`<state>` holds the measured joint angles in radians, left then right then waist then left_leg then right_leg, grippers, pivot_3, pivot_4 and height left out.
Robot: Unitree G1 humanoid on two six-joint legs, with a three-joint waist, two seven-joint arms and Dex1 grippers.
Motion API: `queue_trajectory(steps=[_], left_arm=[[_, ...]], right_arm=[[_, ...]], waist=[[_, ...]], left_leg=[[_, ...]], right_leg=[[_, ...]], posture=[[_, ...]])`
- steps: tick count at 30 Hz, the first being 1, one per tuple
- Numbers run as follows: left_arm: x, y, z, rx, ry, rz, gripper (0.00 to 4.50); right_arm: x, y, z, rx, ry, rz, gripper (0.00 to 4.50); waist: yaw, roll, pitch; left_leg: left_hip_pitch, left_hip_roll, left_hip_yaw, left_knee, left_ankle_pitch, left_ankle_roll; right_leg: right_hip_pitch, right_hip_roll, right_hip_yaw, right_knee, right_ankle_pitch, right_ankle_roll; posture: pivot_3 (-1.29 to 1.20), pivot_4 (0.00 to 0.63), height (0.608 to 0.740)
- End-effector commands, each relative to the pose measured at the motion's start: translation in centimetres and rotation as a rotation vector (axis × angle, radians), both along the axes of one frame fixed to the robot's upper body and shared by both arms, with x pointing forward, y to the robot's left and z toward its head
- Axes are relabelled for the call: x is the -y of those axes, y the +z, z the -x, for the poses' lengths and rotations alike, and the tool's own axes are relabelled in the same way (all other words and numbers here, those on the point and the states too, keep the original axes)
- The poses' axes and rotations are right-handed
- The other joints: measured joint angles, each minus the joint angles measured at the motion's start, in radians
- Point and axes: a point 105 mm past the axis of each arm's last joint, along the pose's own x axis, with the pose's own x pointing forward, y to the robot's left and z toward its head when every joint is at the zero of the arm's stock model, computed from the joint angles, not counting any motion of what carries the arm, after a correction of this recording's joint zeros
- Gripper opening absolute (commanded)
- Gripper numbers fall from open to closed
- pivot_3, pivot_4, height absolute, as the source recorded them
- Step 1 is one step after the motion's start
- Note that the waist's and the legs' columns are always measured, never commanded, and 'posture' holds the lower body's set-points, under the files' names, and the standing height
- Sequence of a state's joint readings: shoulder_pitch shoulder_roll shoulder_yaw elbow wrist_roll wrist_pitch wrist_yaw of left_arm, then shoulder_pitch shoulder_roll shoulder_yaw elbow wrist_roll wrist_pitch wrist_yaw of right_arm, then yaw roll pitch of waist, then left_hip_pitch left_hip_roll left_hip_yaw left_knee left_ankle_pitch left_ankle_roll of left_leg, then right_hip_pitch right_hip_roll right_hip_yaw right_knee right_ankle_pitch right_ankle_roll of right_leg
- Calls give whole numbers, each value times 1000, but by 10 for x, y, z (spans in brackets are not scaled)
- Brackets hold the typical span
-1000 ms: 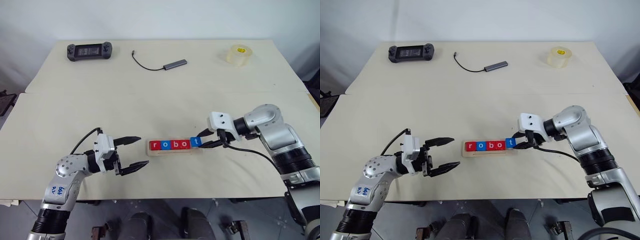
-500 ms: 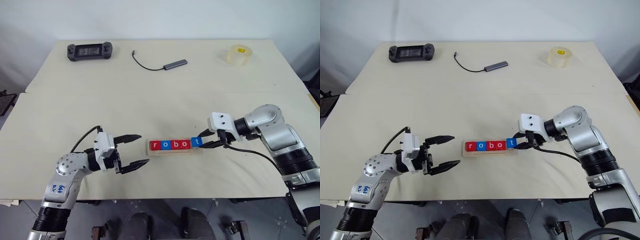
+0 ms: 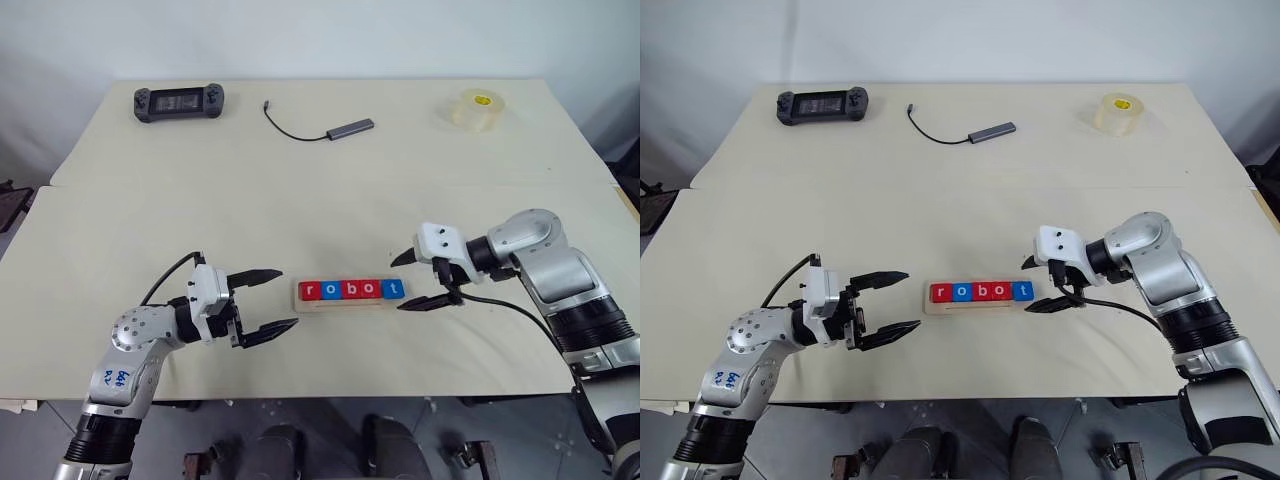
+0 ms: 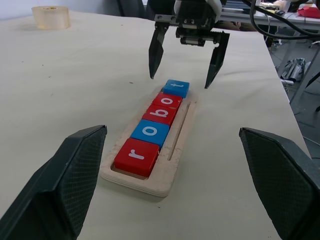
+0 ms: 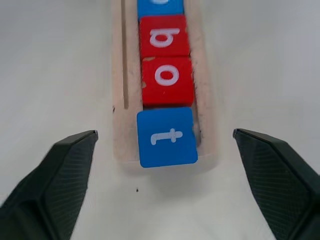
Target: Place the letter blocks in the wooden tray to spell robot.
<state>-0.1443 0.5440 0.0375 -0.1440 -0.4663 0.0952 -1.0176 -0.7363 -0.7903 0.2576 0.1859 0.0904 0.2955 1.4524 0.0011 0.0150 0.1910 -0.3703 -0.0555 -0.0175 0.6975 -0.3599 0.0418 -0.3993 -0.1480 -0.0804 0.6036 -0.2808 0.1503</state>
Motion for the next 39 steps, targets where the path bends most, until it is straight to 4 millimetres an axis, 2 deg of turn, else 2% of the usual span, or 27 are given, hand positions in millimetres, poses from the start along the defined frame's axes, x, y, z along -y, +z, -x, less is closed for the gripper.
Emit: queue_trajectory(steps=[1, 3, 7, 13, 18, 26, 33, 37, 39], left_arm=[[-2, 6, 2, 32, 2, 8, 4500], [-2, 5, 2, 32, 0, 7, 4500], [0, 6, 0, 34, -7, 7, 4500], [0, 6, -1, 35, -14, 6, 4500], [0, 7, -1, 35, -15, 1, 4500], [0, 7, 0, 38, -11, 5, 4500], [-2, 6, 2, 36, -2, 4, 4500], [-2, 7, 1, 37, -1, 7, 4500], [-1, 6, 0, 37, -2, 8, 4500]], right_arm=[[21, 18, 4, 35, -41, -20, 4076], [25, 17, 4, 43, -59, -16, 3568], [26, 10, 2, 45, -81, -16, 2167], [14, -2, 6, 23, -57, -42, 130], [4, -7, 19, -69, -15, -48, 60], [-3, -9, 16, -56, -19, -44, 60], [10, 0, 19, -56, -44, -29, 60], [28, -7, 14, -63, -124, 35, 60], [30, -9, 11, -57, -145, 36, 60]], waist=[[3, 0, 0], [0, 0, 0], [-4, 0, 0], [-2, 0, 0], [0, 0, 0], [-1, 0, 0], [0, 0, 0], [1, 0, 0], [-1, 0, 0]], left_leg=[[0, 0, 0, 0, 0, 0], [0, 0, 0, 0, 0, 0], [0, 1, 0, -1, 0, 0], [0, 1, 0, 0, 0, 0], [0, 1, 0, 0, 0, 0], [0, 1, 0, 0, 0, 0], [0, 0, 0, 0, 0, 0], [0, 0, 0, 0, 0, 0], [0, 1, 0, 0, 0, 0]], right_leg=[[0, 0, 0, 0, 0, 0], [0, 0, 0, -1, 0, 0], [0, 0, 0, -1, 0, 0], [0, 0, 0, -1, 0, 0], [0, 0, 0, -1, 0, 0], [0, 0, 0, -1, 0, 0], [0, 0, 0, -1, 0, 0], [0, 0, 0, -1, 0, 0], [0, 0, 0, -1, 0, 0]], posture=[[0, 150, 740], [0, 150, 740], [0, 150, 740], [0, 150, 740], [0, 150, 740], [0, 150, 740], [0, 150, 740], [0, 150, 740], [0, 150, 740]])
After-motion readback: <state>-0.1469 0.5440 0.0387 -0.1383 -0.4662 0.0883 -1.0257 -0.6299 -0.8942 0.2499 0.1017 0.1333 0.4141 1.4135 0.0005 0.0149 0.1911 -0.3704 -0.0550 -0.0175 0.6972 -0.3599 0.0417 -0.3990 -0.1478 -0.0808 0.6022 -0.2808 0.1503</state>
